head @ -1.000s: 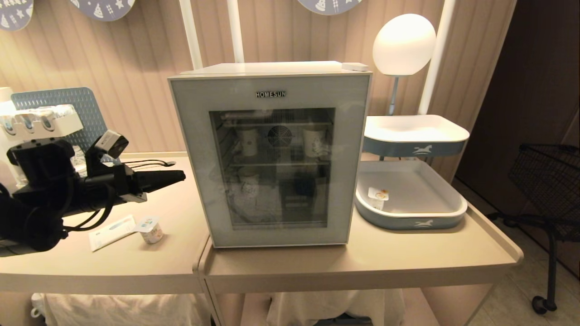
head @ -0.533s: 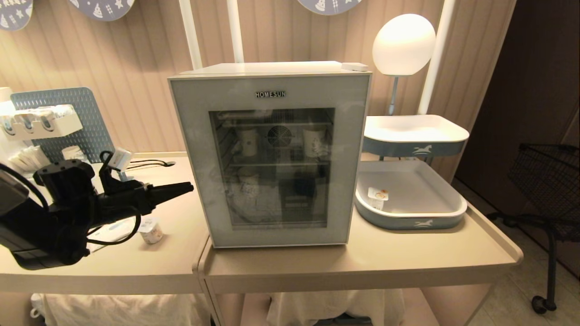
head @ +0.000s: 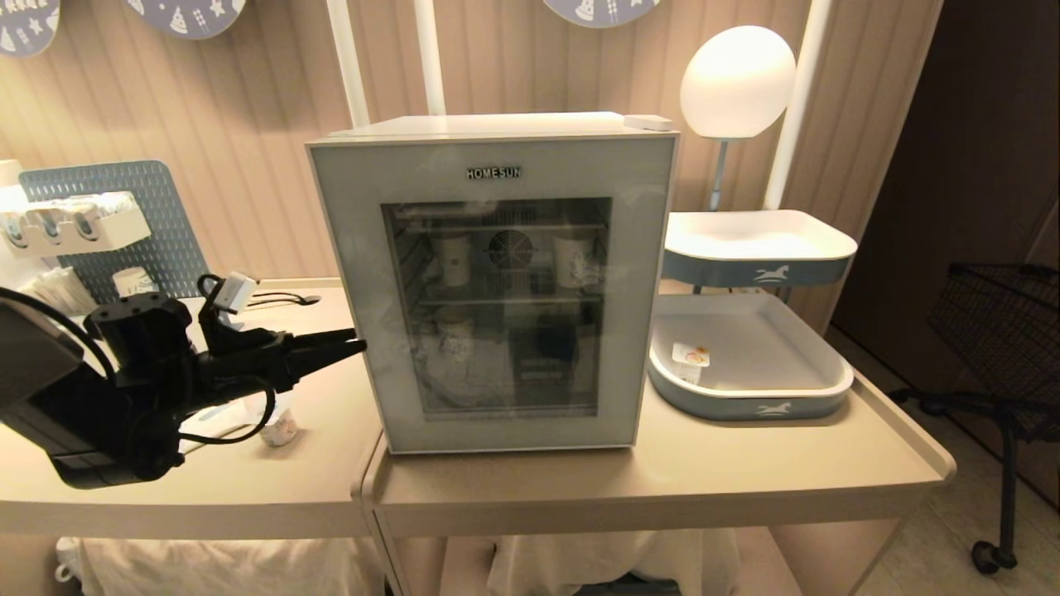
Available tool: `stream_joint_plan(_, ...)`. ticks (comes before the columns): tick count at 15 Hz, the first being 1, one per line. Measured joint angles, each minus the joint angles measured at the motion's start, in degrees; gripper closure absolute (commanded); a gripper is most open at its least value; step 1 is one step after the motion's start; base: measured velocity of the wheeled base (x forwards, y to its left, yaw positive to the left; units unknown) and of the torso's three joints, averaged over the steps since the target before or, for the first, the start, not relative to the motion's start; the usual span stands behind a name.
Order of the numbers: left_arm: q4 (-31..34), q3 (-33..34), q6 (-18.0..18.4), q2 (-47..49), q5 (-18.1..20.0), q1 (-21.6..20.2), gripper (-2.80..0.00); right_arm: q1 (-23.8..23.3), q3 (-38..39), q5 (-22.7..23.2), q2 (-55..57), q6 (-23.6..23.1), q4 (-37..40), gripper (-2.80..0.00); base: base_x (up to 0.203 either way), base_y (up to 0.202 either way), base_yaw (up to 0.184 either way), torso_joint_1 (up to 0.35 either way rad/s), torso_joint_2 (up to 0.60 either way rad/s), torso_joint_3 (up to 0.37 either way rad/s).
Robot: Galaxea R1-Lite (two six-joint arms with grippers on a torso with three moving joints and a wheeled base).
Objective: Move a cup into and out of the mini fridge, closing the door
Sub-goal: Open the freezer door
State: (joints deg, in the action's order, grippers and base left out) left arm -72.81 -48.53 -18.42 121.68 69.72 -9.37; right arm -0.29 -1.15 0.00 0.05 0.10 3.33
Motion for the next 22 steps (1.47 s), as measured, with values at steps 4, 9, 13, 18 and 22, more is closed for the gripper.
stream_joint_plan(4, 0.16, -1.39, 3.77, 1.61, -7.57, 2.67, -2.80, 0.01, 0.00, 0.00, 0.00, 0.00, -0.02, 0.00, 0.000, 0.000, 0.000, 0.000, 0.00, 0.000)
stream_joint_plan(9, 0.59, -0.81, 3.75, 1.80, -8.67, 3.81, -2.80, 0.00, 0.00, -0.02, 0.00, 0.00, -0.02, 0.00, 0.000, 0.000, 0.000, 0.000, 0.00, 0.000)
stream_joint_plan(13, 0.85, 2.02, 3.53, -0.34, -6.53, 3.25, -2.80, 0.01, 0.00, 0.00, 0.00, -0.02, -0.01, 0.00, 0.000, 0.000, 0.000, 0.000, 0.00, 0.000)
stream_joint_plan(18, 0.88, 4.73, 1.24, -2.79, -0.56, 1.41, -2.80, 0.00, 0.00, -0.02, 0.00, 0.00, 0.00, 0.00, 0.000, 0.000, 0.000, 0.000, 0.00, 0.000)
stream_joint_plan(22, 0.54, 3.12, -0.37, -3.23, 2.76, 0.09, -2.80, -0.05, 0.00, 0.00, 0.00, 0.01, -0.05, 0.00, 0.000, 0.000, 0.000, 0.000, 0.00, 0.000)
